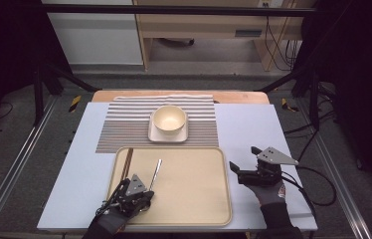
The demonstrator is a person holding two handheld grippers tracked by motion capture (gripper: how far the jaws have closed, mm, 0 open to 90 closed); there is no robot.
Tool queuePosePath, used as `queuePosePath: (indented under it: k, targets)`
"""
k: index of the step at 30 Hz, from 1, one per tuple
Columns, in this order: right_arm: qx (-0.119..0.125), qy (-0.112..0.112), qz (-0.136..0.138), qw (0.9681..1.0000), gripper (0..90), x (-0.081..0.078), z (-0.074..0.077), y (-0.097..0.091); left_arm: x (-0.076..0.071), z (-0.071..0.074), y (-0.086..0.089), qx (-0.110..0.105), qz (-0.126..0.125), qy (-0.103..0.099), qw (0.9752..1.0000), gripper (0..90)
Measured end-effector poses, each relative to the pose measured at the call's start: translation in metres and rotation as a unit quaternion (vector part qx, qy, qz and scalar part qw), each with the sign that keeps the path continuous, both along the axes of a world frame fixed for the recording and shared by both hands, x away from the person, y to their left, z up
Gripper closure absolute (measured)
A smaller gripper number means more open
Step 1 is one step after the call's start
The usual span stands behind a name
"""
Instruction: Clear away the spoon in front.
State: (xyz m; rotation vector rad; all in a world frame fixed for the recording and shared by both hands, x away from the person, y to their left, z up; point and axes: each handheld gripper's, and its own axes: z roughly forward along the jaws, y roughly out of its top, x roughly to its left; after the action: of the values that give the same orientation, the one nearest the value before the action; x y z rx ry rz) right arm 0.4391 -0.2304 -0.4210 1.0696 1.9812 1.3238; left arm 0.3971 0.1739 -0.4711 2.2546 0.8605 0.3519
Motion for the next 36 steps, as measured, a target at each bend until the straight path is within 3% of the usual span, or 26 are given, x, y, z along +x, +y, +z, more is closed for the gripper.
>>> queuePosePath:
  k: [9,15,21,29,36]
  targets:
    - [0.000,-0.002,-0.001,1.0000,6.4,0.000,0.000,-0.001,0.001,0.004,0.003,-0.001,0.003,-0.003,1.0000,89.3]
    - [-0.001,0.001,-0.001,1.0000,6.4,0.000,0.000,0.000,0.019,0.013,-0.002,-0.006,0.014,-0.021,0.9997,89.3]
    - [-0.004,0.002,-0.001,1.0000,6.4,0.001,-0.001,0.001,0.032,0.005,-0.011,0.011,0.011,-0.017,0.9997,89.3]
    - [-0.002,0.001,0.000,1.0000,6.4,0.001,-0.001,0.000,0.031,0.001,-0.012,0.021,0.007,-0.017,0.9996,89.3]
    - [-0.001,0.000,0.000,1.0000,6.4,0.000,0.000,0.000,0.027,0.001,0.001,0.018,0.018,-0.013,0.9996,89.3]
